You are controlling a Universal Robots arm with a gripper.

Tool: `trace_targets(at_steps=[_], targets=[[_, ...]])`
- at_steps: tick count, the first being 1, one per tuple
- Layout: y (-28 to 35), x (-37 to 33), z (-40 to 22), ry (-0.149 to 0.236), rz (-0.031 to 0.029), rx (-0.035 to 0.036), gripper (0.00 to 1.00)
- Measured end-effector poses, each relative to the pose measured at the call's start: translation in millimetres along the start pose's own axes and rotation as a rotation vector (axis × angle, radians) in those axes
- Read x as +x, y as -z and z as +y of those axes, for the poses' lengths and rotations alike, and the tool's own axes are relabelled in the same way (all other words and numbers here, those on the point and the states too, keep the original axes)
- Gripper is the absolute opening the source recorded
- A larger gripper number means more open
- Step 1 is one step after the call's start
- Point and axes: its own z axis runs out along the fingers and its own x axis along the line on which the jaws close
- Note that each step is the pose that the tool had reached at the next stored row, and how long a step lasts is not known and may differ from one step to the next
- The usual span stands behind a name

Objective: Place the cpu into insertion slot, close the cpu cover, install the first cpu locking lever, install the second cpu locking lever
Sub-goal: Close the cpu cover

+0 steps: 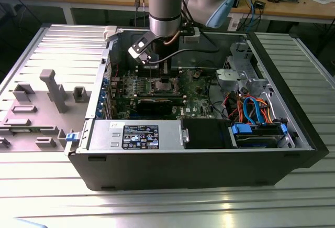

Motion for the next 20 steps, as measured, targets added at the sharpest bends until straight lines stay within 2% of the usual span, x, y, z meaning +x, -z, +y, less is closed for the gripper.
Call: trace_targets(at_steps=[13, 14, 15, 20], targets=[[0.0, 0.0, 0.0, 0.000, 0.0008, 0.0007, 0.11], [0.3, -0.1, 0.1, 0.000, 0.0005, 0.0056, 0.11], [0.8, 0.0, 0.1, 0.000, 0.0005, 0.0076, 0.11], [7.6, 0.2, 0.6, 0.000, 0.0008, 0.0108, 0.11]])
